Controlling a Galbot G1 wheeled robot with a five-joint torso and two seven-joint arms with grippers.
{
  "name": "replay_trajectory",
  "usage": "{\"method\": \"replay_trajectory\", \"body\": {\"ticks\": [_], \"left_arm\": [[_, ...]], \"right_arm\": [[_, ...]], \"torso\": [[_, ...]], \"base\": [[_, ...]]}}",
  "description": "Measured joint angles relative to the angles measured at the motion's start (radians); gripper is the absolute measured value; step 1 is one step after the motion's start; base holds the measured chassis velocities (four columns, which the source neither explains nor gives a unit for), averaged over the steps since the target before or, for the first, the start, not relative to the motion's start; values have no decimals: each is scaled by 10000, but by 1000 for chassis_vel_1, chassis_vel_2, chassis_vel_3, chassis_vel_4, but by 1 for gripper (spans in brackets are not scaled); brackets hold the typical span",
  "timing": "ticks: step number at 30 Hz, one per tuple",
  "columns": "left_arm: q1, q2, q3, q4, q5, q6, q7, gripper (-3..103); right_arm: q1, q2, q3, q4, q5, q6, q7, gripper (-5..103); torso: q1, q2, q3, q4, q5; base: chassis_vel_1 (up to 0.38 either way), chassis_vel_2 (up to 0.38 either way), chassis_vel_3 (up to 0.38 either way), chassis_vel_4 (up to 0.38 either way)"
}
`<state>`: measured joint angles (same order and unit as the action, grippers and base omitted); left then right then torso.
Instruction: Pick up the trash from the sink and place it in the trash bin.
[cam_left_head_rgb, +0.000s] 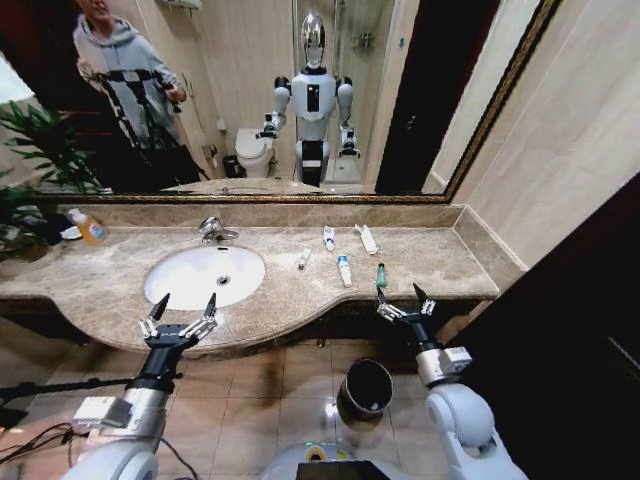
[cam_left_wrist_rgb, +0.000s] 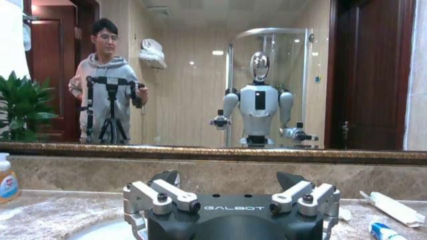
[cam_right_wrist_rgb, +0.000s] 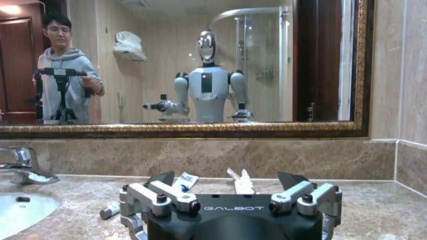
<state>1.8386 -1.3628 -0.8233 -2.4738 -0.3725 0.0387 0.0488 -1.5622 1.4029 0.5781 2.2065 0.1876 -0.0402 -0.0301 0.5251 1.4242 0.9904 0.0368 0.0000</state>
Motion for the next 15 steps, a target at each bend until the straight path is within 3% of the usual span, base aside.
{"method": "replay_trajectory", "body": {"ticks": [15], "left_arm": [[0,0,0,0,0,0,0,100]], "right_arm": [[68,22,-48,-120,-29,151,44,100]], "torso": [[0,0,0,-1,-1]], "base": [[0,0,0,0]]}}
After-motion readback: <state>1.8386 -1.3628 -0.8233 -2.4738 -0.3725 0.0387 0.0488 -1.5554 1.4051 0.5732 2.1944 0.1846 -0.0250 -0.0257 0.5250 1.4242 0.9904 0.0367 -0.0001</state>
